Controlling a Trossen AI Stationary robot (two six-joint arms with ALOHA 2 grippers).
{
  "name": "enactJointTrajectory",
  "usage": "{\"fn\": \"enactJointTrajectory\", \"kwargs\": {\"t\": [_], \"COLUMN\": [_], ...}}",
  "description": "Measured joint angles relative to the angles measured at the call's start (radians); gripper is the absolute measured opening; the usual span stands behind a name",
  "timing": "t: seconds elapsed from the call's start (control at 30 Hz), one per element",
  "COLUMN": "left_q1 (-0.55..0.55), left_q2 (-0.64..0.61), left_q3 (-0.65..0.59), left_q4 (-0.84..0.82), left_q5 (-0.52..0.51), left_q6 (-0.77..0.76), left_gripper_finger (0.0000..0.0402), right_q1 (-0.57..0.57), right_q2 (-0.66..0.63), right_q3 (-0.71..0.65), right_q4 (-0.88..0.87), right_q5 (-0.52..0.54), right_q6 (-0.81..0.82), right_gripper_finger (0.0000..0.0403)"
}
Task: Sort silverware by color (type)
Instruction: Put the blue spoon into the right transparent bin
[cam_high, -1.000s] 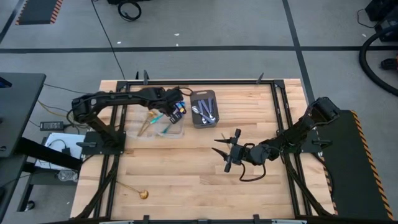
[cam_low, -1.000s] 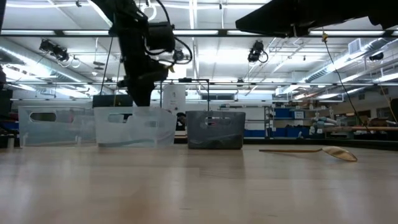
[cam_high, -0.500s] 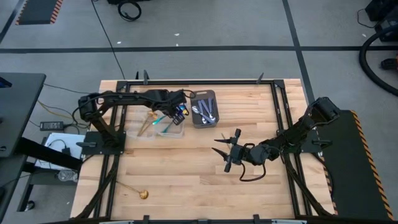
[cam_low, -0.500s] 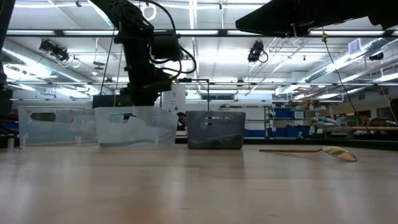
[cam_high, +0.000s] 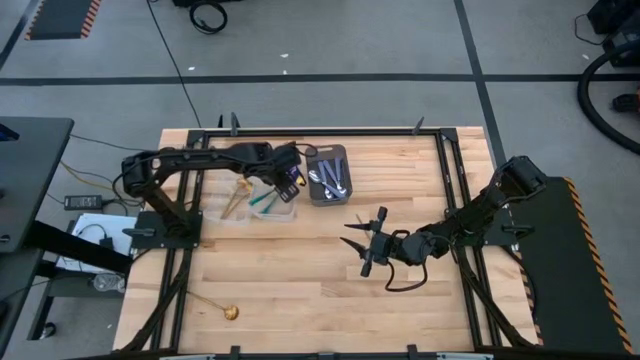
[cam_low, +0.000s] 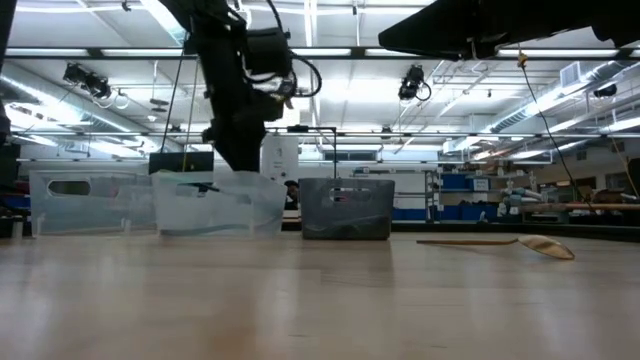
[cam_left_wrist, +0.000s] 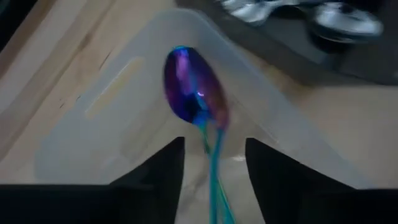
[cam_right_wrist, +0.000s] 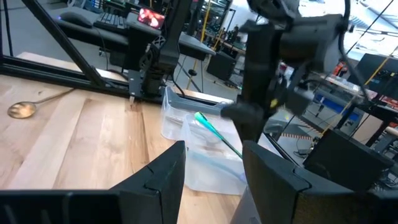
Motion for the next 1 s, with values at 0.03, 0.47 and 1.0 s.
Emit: {"fn": "enactJointTrajectory", "kwargs": {"t": [0.03,0.47,1.0], "left_q1": [0.000,-0.082,0.007], "left_q2": [-0.013,-0.132,-0.131], "left_q3": [0.008,0.000,-0.151], "left_q4": [-0.020,-0.302,-0.136], "left_q5": [0.013,-0.046,0.151], "left_q6": [0.013,0.068,0.067], "left_gripper_finger": [0.0183,0.0181,0.0181], "right_q1": [0.000,0.000,-0.013], "right_q2": [0.000,0.000,0.000], "right_q3": [0.000,0.000,0.000], "right_q4": [-0.001,0.000,0.007], "right_q5": [0.000,-0.007,-0.025], "right_q6": [0.000,0.004,0.007], "right_gripper_finger": [0.0171,0.0171,0.0171]}}
